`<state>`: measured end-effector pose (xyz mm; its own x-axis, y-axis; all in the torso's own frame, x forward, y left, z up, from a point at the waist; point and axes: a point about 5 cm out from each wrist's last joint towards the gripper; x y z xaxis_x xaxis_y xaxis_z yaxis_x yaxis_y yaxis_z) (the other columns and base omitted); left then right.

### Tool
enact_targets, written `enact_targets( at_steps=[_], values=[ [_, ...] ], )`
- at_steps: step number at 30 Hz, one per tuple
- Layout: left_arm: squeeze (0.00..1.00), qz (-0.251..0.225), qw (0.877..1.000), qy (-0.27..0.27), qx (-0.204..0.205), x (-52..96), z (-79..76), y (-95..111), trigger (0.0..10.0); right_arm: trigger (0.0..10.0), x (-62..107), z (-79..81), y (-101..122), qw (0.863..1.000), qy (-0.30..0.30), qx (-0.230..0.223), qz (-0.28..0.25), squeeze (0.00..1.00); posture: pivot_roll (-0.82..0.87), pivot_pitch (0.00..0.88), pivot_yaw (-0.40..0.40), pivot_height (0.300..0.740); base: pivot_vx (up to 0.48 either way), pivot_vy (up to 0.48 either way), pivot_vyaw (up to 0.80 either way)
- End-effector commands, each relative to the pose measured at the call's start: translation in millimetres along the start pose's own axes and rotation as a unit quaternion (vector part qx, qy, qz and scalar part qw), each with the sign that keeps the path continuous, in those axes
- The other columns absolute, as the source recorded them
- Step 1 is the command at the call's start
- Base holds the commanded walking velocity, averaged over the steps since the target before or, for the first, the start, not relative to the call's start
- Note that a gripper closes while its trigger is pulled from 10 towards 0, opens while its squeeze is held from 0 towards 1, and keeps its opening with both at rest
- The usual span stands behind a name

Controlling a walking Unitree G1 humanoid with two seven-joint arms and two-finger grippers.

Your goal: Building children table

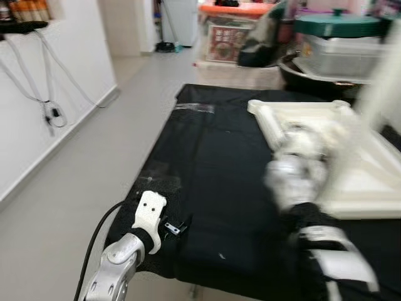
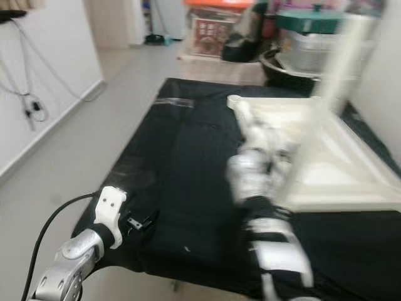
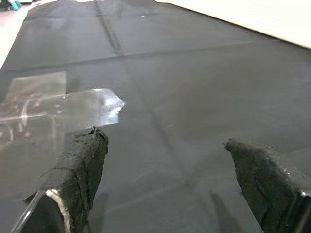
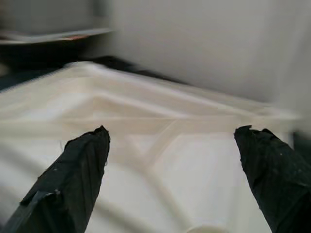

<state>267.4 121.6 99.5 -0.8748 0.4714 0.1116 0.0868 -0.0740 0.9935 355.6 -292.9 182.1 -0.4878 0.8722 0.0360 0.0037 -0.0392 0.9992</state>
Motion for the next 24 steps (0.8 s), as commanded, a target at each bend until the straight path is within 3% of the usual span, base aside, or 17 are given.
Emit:
enact_targets(
  at_steps=[1,2,3,4,6,8,10,12,13,15,16,18,19,21,23,24],
  values=[
    [0.0,0.01,1.0,0.001,0.002,2.3,-1.6,-6,10.0,10.0,-15.3,-30.3,-21,0.998,-0.055,0.01,0.036,0.58,0.06,0.0,-0.048,0.74,0.0,0.0,0.0],
    [0.0,0.011,1.0,0.0,0.004,2.9,-2.6,-6,10.0,10.0,-29.4,-54.4,-24,0.996,-0.083,0.026,0.037,0.58,0.06,0.0,-0.047,0.74,0.0,0.0,0.0],
    [0.0,0.013,1.0,-0.001,0.005,3.6,-2.9,-8,10.0,10.0,-45.9,-90.9,-24,0.991,-0.125,0.052,0.023,0.59,0.05,0.0,-0.041,0.74,0.0,0.0,0.0],
    [0.0,0.013,1.0,-0.001,0.005,3.6,-2.9,-8,10.0,10.0,-45.9,-90.9,-24,0.991,-0.125,0.052,0.023,0.59,0.05,0.0,-0.041,0.74,0.0,0.0,0.0],
    [0.0,0.016,1.0,0.0,0.005,4.4,0.6,-8,10.0,10.0,-67.9,-156.3,-15,0.975,-0.205,0.087,-0.003,0.59,0.02,0.0,-0.019,0.74,0.0,0.0,0.0],
    [0.0,0.016,1.0,0.0,0.005,4.4,0.6,-8,10.0,10.0,-67.9,-156.3,-15,0.975,-0.205,0.087,-0.003,0.59,0.02,0.0,-0.019,0.74,0.0,0.0,0.0],
    [0.0,0.017,1.0,0.003,0.005,4.4,4.8,-7,10.0,10.0,-76.9,-192.0,-6,0.964,-0.249,0.093,-0.009,0.58,0.01,0.0,-0.01,0.74,0.0,0.0,0.0],
    [0.0,0.017,1.0,0.004,0.004,3.9,5.9,-7,10.0,10.0,-78.5,-196.0,-5,0.966,-0.246,0.085,-0.007,0.59,0.0,0.0,-0.001,0.74,0.0,0.0,0.0],
    [0.0,0.018,1.0,-0.002,0.002,2.4,5.1,-7,10.0,10.0,-77.0,-171.9,-10,0.98,-0.183,0.073,0.002,0.58,0.0,0.0,0.005,0.74,0.0,0.0,0.0],
    [0.0,0.018,1.0,-0.002,0.002,2.4,5.1,-7,10.0,10.0,-77.0,-171.9,-10,0.98,-0.183,0.073,0.002,0.58,0.0,0.0,0.005,0.74,0.0,0.0,0.0],
    [0.0,0.018,1.0,-0.004,0.001,1.8,4.4,-7,10.0,10.0,-74.9,-158.3,-12,0.986,-0.154,0.069,0.004,0.58,0.0,0.0,0.005,0.74,0.0,0.0,0.0],
    [0.0,0.017,1.0,-0.007,0.0,-0.4,4.2,-5,10.0,10.0,-59.3,-98.5,-21,0.998,-0.017,0.054,0.012,0.6,0.01,0.0,0.0,0.74,0.0,0.0,0.0],
    [0.0,0.014,1.0,-0.005,-0.001,-1.4,5.0,-4,10.0,10.0,-43.4,-59.8,-23,0.996,0.08,0.05,0.005,0.6,0.02,0.0,-0.007,0.74,0.0,0.0,0.0],
    [0.0,0.014,1.0,-0.005,-0.001,-1.4,5.0,-4,10.0,10.0,-43.4,-59.8,-23,0.996,0.08,0.05,0.005,0.6,0.02,0.0,-0.007,0.74,0.0,0.0,0.0],
    [0.0,0.011,1.0,0.0,-0.002,-1.9,6.5,-1,10.0,10.0,-11.2,-5.5,-23,0.973,0.227,0.038,-0.011,0.61,0.03,0.0,-0.015,0.74,0.0,0.0,0.0],
    [0.0,0.011,1.0,0.0,-0.002,-1.9,6.5,-1,10.0,10.0,-11.2,-5.5,-23,0.973,0.227,0.038,-0.011,0.61,0.03,0.0,-0.015,0.74,0.0,0.0,0.0]
  ],
)
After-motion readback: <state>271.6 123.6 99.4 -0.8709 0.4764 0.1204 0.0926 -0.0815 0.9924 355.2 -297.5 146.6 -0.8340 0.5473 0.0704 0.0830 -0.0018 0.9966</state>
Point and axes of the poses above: a point about 5 cm out from each wrist's last joint towards the gripper, its own x axis pointing back from the gripper into the wrist, its own y axis along the axis of the wrist's last joint, z = x × y
